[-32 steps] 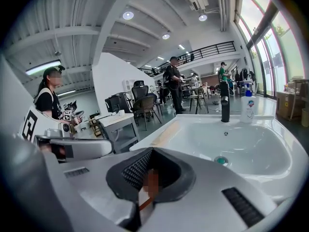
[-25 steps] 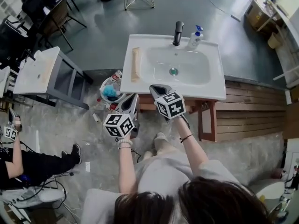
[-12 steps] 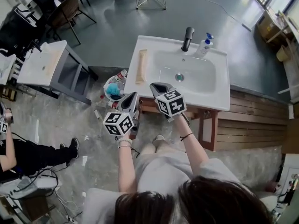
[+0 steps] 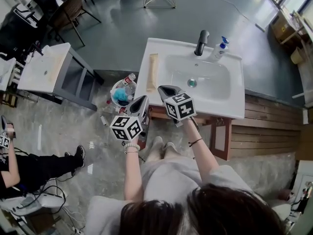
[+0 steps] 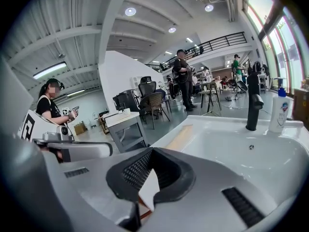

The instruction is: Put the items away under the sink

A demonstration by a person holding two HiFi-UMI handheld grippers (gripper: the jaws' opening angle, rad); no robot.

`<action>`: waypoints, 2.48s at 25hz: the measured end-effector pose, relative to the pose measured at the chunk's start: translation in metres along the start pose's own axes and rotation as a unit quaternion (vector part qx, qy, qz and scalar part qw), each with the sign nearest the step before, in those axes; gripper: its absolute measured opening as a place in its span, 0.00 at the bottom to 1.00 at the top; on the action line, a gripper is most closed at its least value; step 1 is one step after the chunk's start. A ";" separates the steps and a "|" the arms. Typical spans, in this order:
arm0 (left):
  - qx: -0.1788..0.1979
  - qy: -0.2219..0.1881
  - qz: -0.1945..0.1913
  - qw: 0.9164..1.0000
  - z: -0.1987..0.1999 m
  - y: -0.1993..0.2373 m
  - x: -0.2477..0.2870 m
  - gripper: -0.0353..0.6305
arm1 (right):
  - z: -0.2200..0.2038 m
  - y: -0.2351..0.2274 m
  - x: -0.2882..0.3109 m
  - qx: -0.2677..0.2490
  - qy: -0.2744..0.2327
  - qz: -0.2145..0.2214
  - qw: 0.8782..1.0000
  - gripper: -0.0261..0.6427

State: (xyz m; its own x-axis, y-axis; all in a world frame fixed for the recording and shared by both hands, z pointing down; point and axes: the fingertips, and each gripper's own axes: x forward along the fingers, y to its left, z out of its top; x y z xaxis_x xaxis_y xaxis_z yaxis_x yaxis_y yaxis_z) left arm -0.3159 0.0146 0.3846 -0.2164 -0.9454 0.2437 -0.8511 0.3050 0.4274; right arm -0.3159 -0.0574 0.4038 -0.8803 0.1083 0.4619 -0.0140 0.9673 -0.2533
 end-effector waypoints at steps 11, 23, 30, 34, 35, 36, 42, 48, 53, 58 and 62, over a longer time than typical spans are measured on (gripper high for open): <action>-0.007 0.017 -0.035 0.999 0.009 0.025 0.019 0.05 | 0.010 -0.009 0.029 0.010 0.017 -0.028 0.999 0.06; -0.015 0.032 -0.049 0.998 0.010 0.044 0.030 0.05 | 0.013 -0.019 0.055 0.032 0.024 -0.042 0.998 0.07; -0.030 0.037 -0.035 0.998 0.012 0.054 0.042 0.05 | 0.014 -0.030 0.071 0.036 0.041 -0.035 0.998 0.07; -0.038 0.034 -0.027 0.998 0.014 0.059 0.048 0.05 | 0.015 -0.036 0.082 0.048 0.051 -0.025 0.997 0.17; -0.039 0.033 -0.025 0.998 0.014 0.061 0.049 0.05 | 0.015 -0.037 0.084 0.050 0.054 -0.023 0.997 0.17; -0.041 0.034 -0.023 0.998 0.014 0.062 0.051 0.05 | 0.015 -0.038 0.086 0.052 0.056 -0.022 0.997 0.18; -0.047 0.036 -0.016 0.998 0.014 0.070 0.057 0.05 | 0.014 -0.045 0.099 0.066 0.068 -0.017 0.995 0.25; -0.057 0.046 -0.012 0.997 0.007 0.078 0.063 0.05 | 0.011 -0.054 0.112 0.077 0.085 -0.025 0.993 0.31; -0.062 0.049 -0.008 0.997 0.006 0.086 0.067 0.05 | 0.008 -0.060 0.123 0.082 0.100 -0.031 0.991 0.35; -0.060 0.049 -0.009 0.997 0.010 0.088 0.074 0.05 | 0.004 -0.067 0.133 0.079 0.121 -0.045 0.989 0.35; -0.053 0.048 -0.011 0.997 0.015 0.089 0.076 0.05 | 0.002 -0.071 0.136 0.067 0.140 -0.067 0.986 0.35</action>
State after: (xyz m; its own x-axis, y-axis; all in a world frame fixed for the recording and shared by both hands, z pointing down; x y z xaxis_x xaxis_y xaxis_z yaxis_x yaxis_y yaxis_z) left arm -0.4155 -0.0321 0.4278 -0.1474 -0.9378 0.3145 -0.7983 0.3005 0.5220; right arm -0.4357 -0.1120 0.4832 -0.7009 0.0593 0.7108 -0.2002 0.9401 -0.2759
